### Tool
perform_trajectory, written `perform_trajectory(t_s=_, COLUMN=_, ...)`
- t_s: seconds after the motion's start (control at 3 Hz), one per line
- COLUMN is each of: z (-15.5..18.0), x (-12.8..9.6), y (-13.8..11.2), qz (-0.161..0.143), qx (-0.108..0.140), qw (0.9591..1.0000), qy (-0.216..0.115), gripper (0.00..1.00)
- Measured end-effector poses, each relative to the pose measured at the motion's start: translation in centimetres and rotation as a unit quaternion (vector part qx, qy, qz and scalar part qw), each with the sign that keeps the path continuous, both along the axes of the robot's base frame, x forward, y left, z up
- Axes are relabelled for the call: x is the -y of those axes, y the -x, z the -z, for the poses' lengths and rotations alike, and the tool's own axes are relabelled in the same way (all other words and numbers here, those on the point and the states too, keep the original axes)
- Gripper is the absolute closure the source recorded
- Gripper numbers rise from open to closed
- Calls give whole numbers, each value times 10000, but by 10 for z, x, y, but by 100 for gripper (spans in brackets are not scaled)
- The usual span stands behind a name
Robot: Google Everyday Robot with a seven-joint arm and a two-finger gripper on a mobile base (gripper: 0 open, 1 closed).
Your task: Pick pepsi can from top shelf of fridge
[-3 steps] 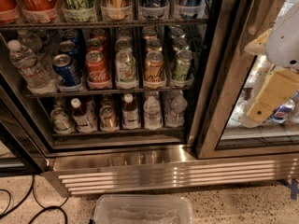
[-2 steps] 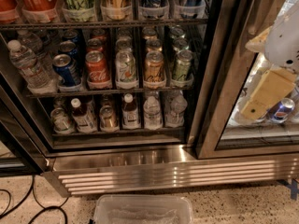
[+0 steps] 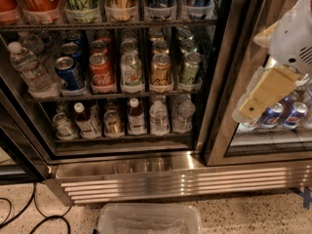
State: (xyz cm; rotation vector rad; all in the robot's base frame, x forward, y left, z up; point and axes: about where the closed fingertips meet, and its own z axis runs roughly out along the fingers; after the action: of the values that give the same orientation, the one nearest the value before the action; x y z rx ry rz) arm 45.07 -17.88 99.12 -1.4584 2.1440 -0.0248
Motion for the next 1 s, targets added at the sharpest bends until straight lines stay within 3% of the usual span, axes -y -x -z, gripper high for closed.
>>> perform_trajectory(t_s=0.33, z=4, x=-19, y=-14, qz=-14, qx=270, qw=9995, qy=-153, gripper=0)
perform_trajectory(t_s=0.67, z=-2, x=-64, y=-43, qz=-322, qx=811, qw=9950, qy=-494, gripper=0)
perform_trajectory(t_s=1.0, z=-5, x=-100, y=-61, qz=-833, qx=988, qw=9884, qy=-798, gripper=0)
